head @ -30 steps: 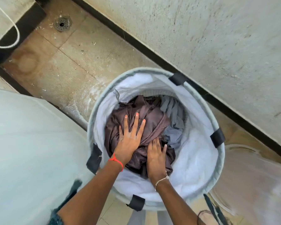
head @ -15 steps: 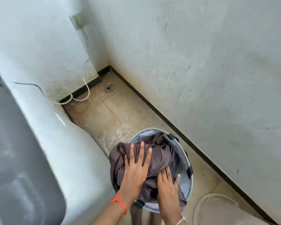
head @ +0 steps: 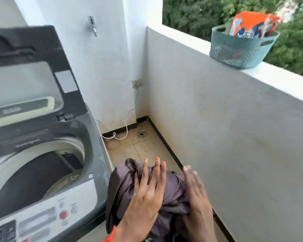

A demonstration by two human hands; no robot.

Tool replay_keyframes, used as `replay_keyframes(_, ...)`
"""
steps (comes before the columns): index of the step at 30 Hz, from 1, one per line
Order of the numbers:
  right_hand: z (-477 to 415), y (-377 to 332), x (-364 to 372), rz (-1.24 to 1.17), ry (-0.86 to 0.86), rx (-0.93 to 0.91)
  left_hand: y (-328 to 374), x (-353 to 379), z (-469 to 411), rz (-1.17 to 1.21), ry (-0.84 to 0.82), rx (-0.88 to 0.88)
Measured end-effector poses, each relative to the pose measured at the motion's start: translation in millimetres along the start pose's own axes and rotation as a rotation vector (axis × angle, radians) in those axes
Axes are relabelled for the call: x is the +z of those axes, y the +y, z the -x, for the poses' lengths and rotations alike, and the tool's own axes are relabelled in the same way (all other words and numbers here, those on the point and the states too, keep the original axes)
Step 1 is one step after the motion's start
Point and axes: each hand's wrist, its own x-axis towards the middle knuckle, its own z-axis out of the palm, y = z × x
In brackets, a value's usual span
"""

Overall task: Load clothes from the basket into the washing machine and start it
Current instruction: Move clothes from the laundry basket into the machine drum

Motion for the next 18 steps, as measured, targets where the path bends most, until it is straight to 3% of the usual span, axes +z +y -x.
replay_keyframes(2,-15.3,-9.9,-4.6,0.054,-0.069,-0.14,-7.9,-22.0,-3.3,-0.011,0.052,0.001)
replay_keyframes(9,-102.9,-109.0,-24.9,-0.017,0.007,-0.396,-70.5,-122.9,-17.9,-0.072,0.247,-0.077)
replay_keyframes(18,-240.0,-301.1,-35.8,-0.172,0.339,-0.768,-188.7,-304.4,-33.1,-0.279,0.531,-0.189)
